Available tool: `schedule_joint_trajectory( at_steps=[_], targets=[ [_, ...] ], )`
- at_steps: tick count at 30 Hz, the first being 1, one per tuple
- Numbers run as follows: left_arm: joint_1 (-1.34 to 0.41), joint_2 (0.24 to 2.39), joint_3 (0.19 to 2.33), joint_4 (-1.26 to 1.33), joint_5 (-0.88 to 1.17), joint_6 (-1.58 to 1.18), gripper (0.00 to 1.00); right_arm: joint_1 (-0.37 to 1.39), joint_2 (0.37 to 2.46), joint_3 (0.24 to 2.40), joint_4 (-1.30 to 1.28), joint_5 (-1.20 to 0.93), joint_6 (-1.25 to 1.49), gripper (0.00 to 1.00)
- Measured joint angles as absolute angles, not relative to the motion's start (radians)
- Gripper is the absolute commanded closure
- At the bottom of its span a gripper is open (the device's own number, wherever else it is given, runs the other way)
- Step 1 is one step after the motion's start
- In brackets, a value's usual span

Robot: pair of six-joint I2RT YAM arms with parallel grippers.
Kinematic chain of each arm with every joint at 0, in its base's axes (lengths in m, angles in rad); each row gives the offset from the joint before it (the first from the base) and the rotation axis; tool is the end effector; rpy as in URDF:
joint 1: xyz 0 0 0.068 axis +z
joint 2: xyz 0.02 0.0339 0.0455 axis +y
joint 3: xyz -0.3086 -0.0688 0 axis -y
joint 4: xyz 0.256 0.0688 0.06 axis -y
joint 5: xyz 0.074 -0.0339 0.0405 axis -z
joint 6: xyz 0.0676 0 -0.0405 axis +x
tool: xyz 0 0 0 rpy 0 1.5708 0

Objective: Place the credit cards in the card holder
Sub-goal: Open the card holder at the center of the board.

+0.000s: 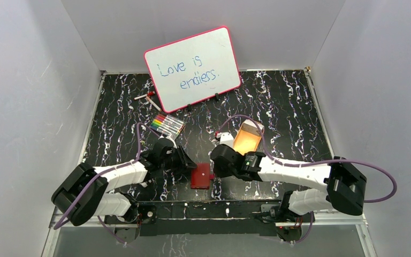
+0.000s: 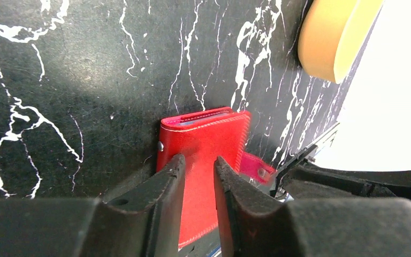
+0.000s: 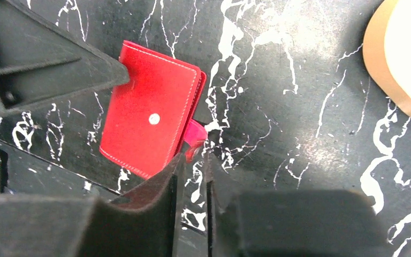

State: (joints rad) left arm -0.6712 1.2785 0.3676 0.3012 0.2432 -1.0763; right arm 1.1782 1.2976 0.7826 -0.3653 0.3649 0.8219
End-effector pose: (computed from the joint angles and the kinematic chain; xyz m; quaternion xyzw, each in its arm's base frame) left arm 0.1855 -0.1681 0.1636 -0.1221 0.8735 -0.4209 0.2121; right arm 0.1280 0.2462 0.2311 -0.1036 0.9216 0.1878 0.3235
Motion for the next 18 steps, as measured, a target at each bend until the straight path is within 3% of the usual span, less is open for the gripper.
schedule_joint_trajectory(
  at_steps=[2, 5, 12, 18],
  targets=[
    [-0.671, 1.278, 0.377, 0.280, 0.237, -1.070, 0.71, 1.178, 1.286, 0.770, -0.364, 0.360, 0.826, 0.53],
    [-0.671, 1.278, 0.387, 0.260, 0.232, -1.066, 0.69, 1.177, 1.262, 0.749, -0.359, 0.345, 0.833, 0.44],
    [-0.671, 1.257, 0.392, 0.233, 0.220, -1.058, 0.59, 1.155, 1.252, 0.719, -0.315, 0.286, 0.838, 0.39],
    [-0.670, 1.235, 0.392, 0.163, 0.188, -1.044, 0.58, 1.136, 1.285, 0.718, -0.268, 0.244, 0.838, 0.36]
  ],
)
